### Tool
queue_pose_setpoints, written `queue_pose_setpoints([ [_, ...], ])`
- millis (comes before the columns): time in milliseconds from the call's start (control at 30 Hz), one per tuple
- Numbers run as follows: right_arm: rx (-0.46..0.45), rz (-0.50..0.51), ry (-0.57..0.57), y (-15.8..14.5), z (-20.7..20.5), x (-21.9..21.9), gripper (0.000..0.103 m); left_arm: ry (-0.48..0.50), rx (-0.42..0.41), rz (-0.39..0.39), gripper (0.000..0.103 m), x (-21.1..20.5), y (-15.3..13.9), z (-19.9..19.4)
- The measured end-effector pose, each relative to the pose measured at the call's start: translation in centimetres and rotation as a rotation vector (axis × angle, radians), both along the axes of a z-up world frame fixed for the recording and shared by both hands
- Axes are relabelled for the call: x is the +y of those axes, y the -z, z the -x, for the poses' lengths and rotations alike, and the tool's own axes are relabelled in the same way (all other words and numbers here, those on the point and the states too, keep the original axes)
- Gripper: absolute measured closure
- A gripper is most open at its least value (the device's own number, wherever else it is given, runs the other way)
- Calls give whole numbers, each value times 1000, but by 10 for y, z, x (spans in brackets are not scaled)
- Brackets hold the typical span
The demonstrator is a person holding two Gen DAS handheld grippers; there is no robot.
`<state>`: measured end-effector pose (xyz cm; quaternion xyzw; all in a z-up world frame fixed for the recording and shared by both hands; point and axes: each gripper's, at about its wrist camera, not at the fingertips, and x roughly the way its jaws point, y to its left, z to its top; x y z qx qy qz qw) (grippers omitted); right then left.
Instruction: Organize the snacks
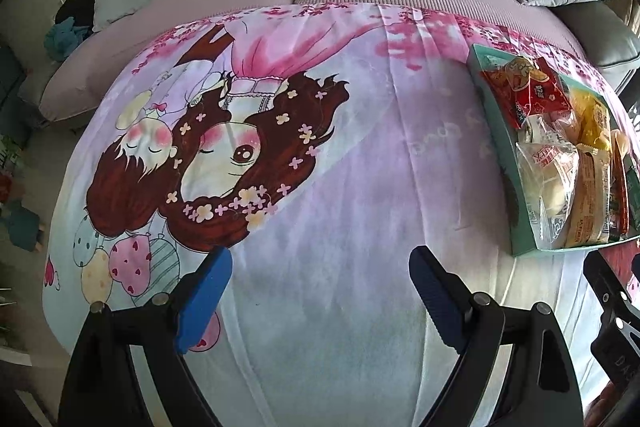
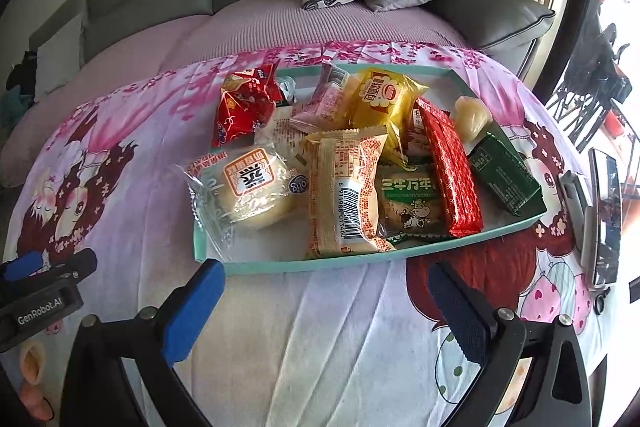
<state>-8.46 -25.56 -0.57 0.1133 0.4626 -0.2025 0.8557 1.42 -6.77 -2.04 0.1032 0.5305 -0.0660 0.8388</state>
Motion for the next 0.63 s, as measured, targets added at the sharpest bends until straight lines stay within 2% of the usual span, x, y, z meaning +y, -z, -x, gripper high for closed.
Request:
queue_pose_setpoints([
  [367, 20, -7, 3, 6, -2, -3, 0, 5, 37, -30, 12, -5, 11, -6],
  [533, 25, -15, 9, 8, -1, -6, 0, 21, -16, -21, 12, -7, 3, -1],
  [633, 27, -18, 12, 9, 0, -8, 0, 10, 10, -5, 12, -6, 5, -4],
])
